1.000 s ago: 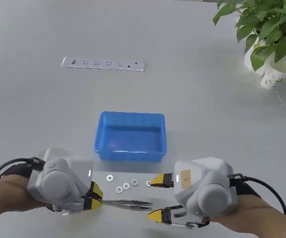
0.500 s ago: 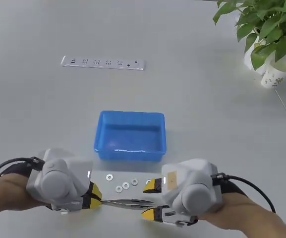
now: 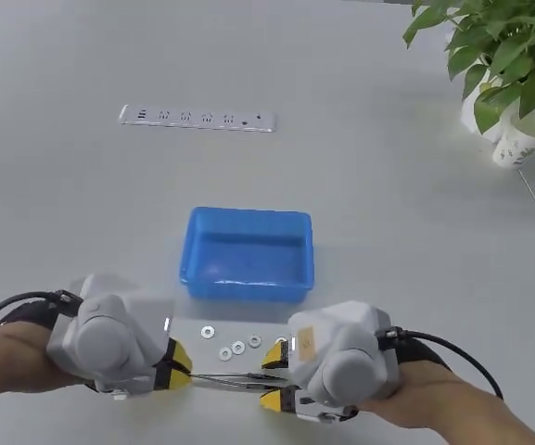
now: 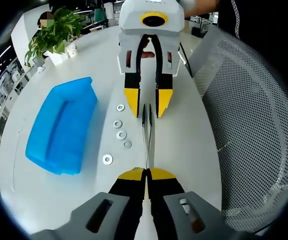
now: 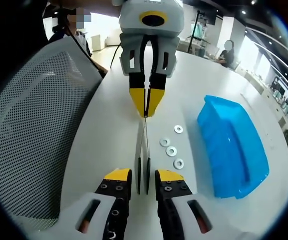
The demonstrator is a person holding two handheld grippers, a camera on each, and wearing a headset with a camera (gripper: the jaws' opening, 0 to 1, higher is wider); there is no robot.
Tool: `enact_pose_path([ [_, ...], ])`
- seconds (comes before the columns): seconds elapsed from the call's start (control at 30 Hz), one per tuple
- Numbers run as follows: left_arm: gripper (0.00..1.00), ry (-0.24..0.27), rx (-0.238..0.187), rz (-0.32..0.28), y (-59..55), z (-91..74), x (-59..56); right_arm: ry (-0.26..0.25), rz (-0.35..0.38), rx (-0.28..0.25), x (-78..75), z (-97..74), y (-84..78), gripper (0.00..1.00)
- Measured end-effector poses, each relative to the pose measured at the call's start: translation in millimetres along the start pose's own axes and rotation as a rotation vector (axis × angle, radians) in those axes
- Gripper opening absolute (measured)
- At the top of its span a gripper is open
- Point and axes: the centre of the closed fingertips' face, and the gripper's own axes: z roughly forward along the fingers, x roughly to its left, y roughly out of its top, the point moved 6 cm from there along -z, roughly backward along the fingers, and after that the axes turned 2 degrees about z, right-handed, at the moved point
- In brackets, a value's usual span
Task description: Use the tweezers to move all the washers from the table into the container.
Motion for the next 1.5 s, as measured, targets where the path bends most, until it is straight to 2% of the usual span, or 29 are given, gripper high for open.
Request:
enact_pose_path([
  [0.3, 0.05, -0.002, -0.009, -0.001, 8.2, -8.8, -4.3, 0.007, -0.005, -0.007, 1.5, 3.2, 2.8, 0.17],
  [0.5, 0.05, 0.005, -0.027, 0.006, 18.5, -18.6, -4.8, 0.007, -0.003, -0.014, 3.2, 3.4, 3.1, 0.15],
  [0.83, 0.05, 0.013, -0.036, 0.036, 37.0, -34.8, -1.6, -0.027, 0.017, -0.047, 0.2, -5.6, 6.0, 0.12],
  [1.07, 0.05, 0.021, -0.032, 0.068, 48.0, -45.8, 6.7, -0.062, 0.018, -0.078, -7.1, -11.3, 9.8, 0.12],
  [1.23, 0.05, 0.020, -0.032, 0.080, 54.4, -47.4, 12.6, -0.078, 0.034, -0.088, -13.0, -13.5, 9.5, 0.12],
  [1.5, 0.05, 0.023, -0.057, 0.109, 70.6, -51.6, 22.0, -0.107, 0.061, -0.113, -20.6, -19.1, 6.3, 0.11],
])
